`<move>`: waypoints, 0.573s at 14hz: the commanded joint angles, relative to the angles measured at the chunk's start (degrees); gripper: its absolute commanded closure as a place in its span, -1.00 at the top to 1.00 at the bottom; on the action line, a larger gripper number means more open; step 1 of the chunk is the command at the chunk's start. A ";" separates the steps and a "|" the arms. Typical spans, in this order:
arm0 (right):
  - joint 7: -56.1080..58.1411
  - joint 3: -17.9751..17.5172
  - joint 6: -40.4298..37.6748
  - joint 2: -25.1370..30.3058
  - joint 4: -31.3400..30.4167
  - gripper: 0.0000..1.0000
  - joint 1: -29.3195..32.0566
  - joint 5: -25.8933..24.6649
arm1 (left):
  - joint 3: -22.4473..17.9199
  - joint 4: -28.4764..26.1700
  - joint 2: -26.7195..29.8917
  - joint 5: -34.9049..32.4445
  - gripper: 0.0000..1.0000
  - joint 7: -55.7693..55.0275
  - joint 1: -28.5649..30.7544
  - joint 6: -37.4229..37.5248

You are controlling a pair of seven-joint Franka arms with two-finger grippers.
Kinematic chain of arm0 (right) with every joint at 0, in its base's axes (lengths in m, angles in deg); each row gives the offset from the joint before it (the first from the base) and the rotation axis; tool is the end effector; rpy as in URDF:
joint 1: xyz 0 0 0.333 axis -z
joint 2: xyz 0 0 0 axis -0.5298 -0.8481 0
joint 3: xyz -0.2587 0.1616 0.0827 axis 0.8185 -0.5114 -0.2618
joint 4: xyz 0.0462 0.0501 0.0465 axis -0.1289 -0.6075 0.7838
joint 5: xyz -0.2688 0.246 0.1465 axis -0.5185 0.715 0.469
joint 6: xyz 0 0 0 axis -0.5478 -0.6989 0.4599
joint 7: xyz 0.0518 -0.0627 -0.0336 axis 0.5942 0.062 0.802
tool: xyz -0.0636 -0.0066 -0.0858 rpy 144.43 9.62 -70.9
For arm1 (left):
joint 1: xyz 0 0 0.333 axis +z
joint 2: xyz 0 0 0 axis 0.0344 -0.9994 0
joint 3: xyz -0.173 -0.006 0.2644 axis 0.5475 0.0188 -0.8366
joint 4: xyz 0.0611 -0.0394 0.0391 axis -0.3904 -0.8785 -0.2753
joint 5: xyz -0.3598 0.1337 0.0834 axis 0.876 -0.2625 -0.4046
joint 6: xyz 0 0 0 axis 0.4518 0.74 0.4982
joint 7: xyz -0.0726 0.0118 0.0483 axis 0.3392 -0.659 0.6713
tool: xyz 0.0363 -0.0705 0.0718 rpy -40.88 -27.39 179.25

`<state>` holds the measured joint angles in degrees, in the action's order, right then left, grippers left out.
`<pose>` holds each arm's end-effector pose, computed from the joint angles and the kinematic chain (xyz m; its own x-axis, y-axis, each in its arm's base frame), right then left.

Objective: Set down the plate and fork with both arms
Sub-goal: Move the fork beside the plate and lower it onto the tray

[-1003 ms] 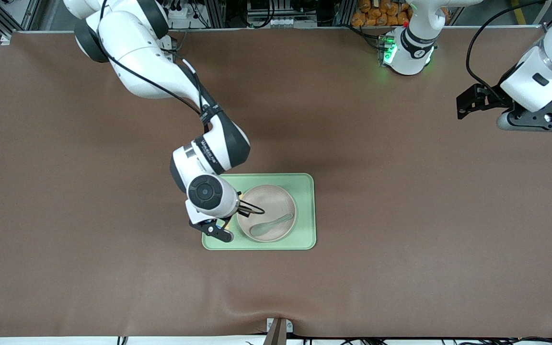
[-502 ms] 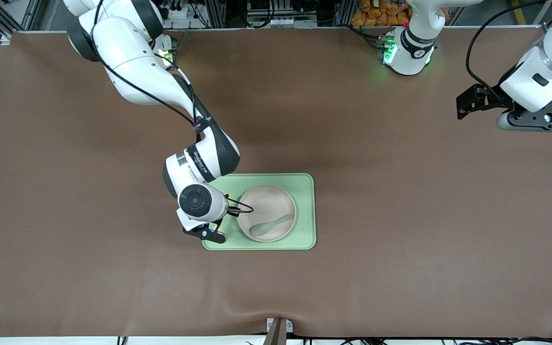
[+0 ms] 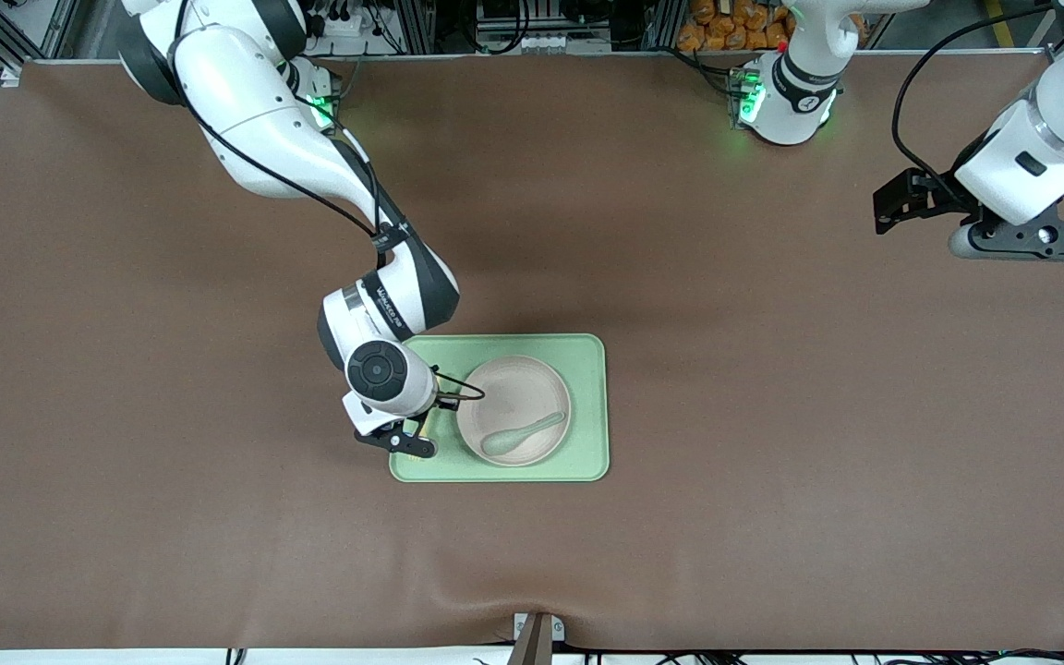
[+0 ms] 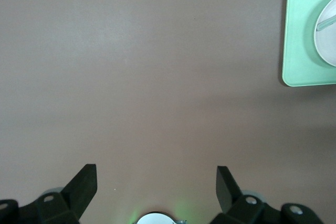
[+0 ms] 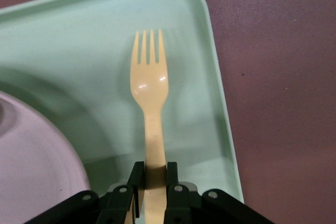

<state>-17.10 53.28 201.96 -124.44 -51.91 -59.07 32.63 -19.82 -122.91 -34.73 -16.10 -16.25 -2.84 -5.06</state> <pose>0.6430 0.3416 0.2011 0.9648 -0.2352 -0.1180 -0.2301 -0.9716 0.0557 0.5409 -0.1047 0.6228 0.9932 -0.0746 -0.0892 -0.0764 -0.9969 -0.0168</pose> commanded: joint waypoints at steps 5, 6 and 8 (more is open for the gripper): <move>0.54 -0.73 -0.80 3.04 -3.27 0.43 0.27 -1.28 | 0.03 0.30 -0.08 -0.36 1.00 -1.16 -0.10 -0.15; 0.45 -0.65 -2.12 3.91 -2.83 0.54 0.36 -1.19 | 0.03 0.21 -0.08 -0.36 1.00 -1.16 -0.10 -0.15; 0.54 -0.65 -2.22 5.49 -2.73 0.86 1.05 -1.02 | -0.06 0.21 -0.08 -0.36 1.00 -1.16 -0.18 -0.15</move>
<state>-16.97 53.16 201.04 -122.24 -53.42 -59.28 32.21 -19.88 -122.92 -34.81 -16.10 -16.28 -2.82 -5.06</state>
